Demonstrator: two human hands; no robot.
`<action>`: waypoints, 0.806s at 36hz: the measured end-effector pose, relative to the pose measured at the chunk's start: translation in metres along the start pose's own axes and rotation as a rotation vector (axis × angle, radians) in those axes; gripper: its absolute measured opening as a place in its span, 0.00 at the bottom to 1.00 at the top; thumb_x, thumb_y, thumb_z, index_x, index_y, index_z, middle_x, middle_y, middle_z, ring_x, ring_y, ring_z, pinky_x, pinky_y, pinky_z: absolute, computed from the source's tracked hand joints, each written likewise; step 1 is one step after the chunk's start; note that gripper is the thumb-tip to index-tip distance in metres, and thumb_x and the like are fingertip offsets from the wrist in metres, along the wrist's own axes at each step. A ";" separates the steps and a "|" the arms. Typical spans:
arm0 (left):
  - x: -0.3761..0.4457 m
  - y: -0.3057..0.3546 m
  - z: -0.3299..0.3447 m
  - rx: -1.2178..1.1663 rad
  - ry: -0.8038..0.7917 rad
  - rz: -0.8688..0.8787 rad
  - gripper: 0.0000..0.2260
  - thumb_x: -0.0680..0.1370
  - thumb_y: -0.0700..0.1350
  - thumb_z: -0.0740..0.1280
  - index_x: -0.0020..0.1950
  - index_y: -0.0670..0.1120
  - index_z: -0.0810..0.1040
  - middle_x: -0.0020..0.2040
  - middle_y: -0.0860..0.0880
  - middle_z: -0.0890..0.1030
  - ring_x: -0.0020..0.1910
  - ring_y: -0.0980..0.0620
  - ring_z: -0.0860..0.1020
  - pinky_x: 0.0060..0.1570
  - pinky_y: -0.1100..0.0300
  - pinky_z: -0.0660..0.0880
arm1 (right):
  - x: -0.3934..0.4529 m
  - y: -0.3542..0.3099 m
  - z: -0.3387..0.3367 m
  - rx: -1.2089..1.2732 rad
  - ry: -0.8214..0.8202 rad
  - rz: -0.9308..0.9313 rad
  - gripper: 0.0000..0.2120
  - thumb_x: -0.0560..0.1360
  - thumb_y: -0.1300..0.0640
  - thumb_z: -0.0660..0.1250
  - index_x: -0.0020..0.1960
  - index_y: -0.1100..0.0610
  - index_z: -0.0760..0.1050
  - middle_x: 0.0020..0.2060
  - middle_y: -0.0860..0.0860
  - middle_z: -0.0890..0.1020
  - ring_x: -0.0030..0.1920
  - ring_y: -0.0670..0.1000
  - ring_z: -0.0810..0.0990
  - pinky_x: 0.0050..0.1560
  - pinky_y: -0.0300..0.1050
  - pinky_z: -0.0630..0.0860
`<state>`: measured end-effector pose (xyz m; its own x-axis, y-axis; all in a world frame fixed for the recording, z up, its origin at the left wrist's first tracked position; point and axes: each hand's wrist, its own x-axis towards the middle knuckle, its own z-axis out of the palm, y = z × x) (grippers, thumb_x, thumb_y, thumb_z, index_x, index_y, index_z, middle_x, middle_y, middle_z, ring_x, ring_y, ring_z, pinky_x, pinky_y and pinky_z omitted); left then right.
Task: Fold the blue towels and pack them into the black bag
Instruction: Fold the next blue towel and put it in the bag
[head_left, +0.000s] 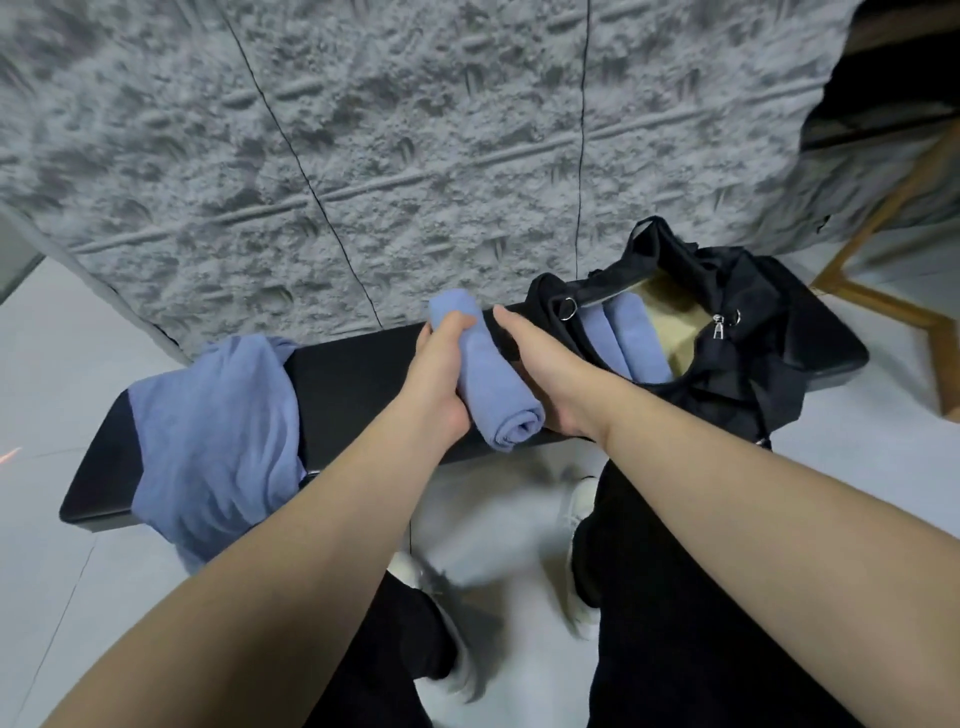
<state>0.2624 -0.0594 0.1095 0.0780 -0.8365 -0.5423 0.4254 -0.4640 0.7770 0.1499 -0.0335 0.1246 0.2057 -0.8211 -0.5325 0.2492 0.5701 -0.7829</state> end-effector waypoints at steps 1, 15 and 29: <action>-0.003 -0.003 0.008 -0.008 -0.014 0.028 0.36 0.61 0.53 0.73 0.68 0.46 0.75 0.49 0.45 0.83 0.44 0.46 0.84 0.39 0.54 0.80 | -0.003 -0.004 -0.003 0.066 -0.023 0.008 0.20 0.78 0.39 0.63 0.51 0.55 0.81 0.46 0.55 0.85 0.44 0.53 0.84 0.48 0.46 0.79; -0.001 -0.029 0.097 0.328 -0.087 0.075 0.24 0.75 0.47 0.65 0.71 0.50 0.68 0.56 0.42 0.80 0.50 0.41 0.82 0.47 0.47 0.80 | -0.026 -0.030 -0.071 -0.026 0.164 -0.155 0.21 0.85 0.52 0.55 0.78 0.47 0.60 0.58 0.49 0.77 0.48 0.49 0.79 0.37 0.36 0.78; 0.026 -0.070 0.153 0.637 -0.217 0.130 0.18 0.78 0.53 0.60 0.66 0.49 0.69 0.49 0.48 0.80 0.48 0.49 0.80 0.58 0.46 0.78 | -0.042 -0.048 -0.180 -0.347 0.310 -0.114 0.03 0.81 0.48 0.62 0.52 0.40 0.74 0.55 0.57 0.81 0.49 0.59 0.83 0.52 0.53 0.79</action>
<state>0.0966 -0.0930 0.0899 -0.1177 -0.9057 -0.4072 -0.1941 -0.3812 0.9039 -0.0410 -0.0309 0.1265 -0.1094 -0.8776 -0.4668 -0.0873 0.4762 -0.8750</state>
